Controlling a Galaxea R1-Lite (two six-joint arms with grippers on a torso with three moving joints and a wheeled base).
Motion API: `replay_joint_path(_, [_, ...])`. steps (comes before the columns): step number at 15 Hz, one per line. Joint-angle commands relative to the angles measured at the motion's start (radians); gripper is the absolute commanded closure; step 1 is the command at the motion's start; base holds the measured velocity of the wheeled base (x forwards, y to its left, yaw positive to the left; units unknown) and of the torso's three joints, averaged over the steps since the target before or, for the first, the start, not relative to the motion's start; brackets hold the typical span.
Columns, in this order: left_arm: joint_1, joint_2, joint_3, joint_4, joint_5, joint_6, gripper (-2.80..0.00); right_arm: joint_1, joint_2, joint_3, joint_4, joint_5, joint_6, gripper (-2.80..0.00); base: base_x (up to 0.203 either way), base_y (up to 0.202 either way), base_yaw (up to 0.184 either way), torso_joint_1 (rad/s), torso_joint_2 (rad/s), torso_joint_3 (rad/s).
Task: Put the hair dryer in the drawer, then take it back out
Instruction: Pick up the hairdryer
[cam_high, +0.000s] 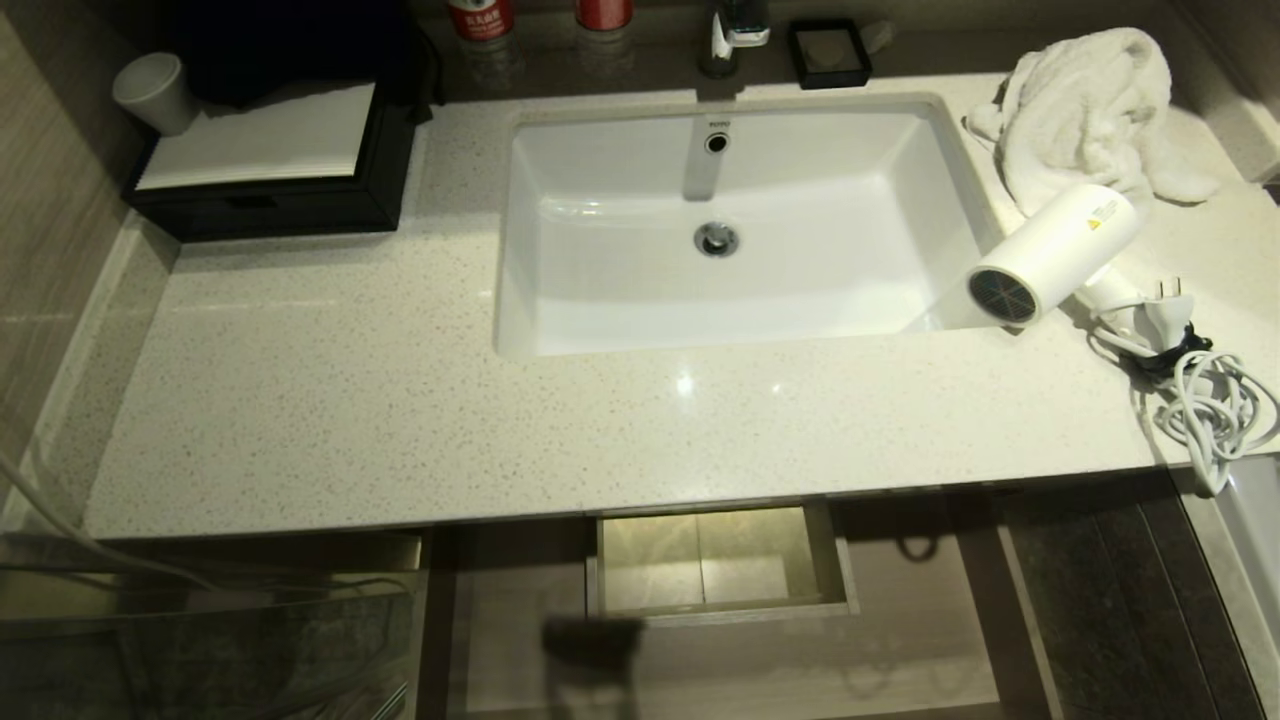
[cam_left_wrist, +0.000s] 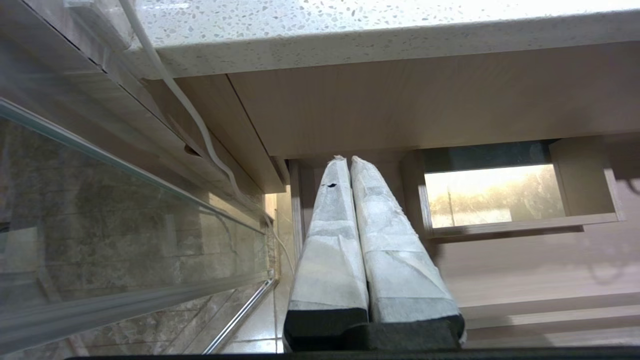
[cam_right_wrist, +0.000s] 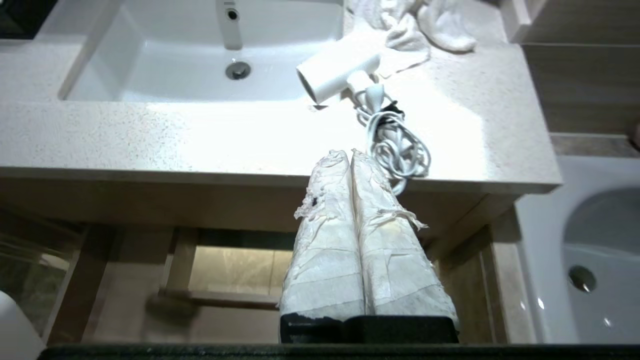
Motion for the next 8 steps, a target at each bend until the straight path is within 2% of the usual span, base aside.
replay_joint_path(1, [0.0, 0.0, 0.001, 0.0, 0.0, 0.0, 0.0, 0.012, 0.281, -0.232, 0.158, -0.052, -0.004, 0.0, 0.0, 0.0, 0.0, -0.032, 0.05, 0.033])
replay_joint_path(5, [0.0, 0.0, 0.0, 0.0, 0.0, 0.0, 0.0, 0.01, 0.589, -0.361, 0.268, -0.216, -0.002, 0.0, 0.0, 0.0, 0.0, -0.018, 0.04, 0.018])
replay_joint_path(8, [0.0, 0.0, 0.001, 0.0, 0.0, 0.0, 0.0, 0.004, 0.723, -0.352, 0.284, -0.228, 0.012, 0.0, 0.0, 0.0, 0.0, -0.007, 0.01, 0.002])
